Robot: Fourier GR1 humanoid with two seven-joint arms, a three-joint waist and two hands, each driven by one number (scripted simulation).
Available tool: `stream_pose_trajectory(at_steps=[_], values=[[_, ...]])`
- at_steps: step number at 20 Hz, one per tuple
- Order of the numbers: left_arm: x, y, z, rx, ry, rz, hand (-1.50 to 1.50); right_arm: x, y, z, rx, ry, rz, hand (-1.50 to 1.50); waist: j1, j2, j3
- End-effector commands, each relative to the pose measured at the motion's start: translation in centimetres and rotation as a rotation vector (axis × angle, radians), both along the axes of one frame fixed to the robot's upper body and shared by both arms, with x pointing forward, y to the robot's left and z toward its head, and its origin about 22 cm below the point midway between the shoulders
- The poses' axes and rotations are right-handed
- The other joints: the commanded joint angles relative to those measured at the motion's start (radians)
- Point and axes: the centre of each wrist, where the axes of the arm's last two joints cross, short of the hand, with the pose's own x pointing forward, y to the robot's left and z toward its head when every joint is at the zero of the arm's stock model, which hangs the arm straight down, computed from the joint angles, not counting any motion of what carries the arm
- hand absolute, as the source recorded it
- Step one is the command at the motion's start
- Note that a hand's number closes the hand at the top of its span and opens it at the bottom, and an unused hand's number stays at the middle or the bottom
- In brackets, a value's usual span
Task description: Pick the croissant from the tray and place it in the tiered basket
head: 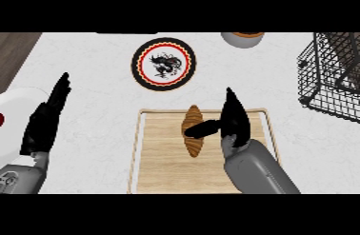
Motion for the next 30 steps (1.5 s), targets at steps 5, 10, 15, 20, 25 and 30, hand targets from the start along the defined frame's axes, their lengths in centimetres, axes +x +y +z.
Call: stream_pose_trajectory(at_steps=[5,10,15,20,25,30], values=[[0.6,-0.4,0.6,0.003,0.004,-0.015,0.00,1.6,2.5,0.9,-0.117,0.181,-0.047,-1.50,-0.002,0.001,0.001],[0.3,0.1,-1.4,-0.001,0.012,0.010,0.00,1.1,2.8,0.2,-0.169,0.194,-0.020,-1.50,-0.017,-0.001,-0.001],[0.6,-1.0,-0.1,-0.015,0.003,-0.002,0.00,1.6,2.8,0.0,-0.203,0.191,-0.032,-1.50,-0.006,-0.003,0.001],[0.1,-0.4,-0.6,-0.019,0.005,-0.011,0.00,1.7,2.6,-1.0,-0.178,0.241,-0.044,-1.50,-0.002,-0.003,0.001],[0.7,-0.5,-0.1,-0.014,0.012,-0.019,0.00,1.9,3.2,-1.9,-0.165,0.263,-0.054,-1.50,0.012,0.000,0.002],[0.9,0.7,0.0,-0.001,0.000,-0.003,0.00,1.3,3.1,-2.3,-0.146,0.264,-0.056,-1.50,-0.008,-0.001,0.001]])
